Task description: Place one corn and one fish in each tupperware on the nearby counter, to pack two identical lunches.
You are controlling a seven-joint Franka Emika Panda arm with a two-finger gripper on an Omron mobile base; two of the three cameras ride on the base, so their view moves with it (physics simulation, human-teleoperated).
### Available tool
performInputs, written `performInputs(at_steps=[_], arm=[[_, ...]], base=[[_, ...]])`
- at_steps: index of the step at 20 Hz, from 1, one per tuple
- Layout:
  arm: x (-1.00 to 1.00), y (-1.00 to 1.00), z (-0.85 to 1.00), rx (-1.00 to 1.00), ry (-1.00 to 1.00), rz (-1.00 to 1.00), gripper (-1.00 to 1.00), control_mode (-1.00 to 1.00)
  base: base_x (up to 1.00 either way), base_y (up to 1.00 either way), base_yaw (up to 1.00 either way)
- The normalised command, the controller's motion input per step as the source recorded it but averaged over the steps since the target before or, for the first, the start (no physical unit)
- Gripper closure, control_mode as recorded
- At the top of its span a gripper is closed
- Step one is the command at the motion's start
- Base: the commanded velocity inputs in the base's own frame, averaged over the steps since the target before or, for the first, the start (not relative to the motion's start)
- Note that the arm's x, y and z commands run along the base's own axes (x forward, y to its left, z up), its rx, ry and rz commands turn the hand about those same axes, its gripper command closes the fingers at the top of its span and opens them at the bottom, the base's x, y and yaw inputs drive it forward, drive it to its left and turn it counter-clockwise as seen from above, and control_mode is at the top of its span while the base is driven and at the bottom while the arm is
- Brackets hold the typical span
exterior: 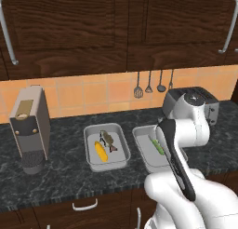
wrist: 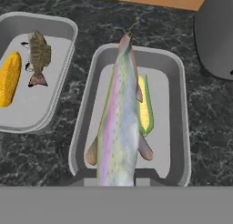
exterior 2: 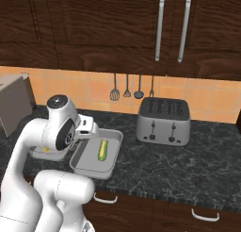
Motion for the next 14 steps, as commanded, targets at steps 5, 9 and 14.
performInputs(at_steps=[5,9,14], arm=[[0.55,0.00,-0.46,0.00,0.10,0.00,1.00,-1.00],[0.46,0.00,-0.42,0.00,0.13,0.00,1.00,-1.00],[0.32,0.00,-0.44,0.00,0.20,0.00,1.00,-1.00]], base=[[0.00,0.00,0.00],[0.00,0.00,0.00],[0.00,0.00,0.00]])
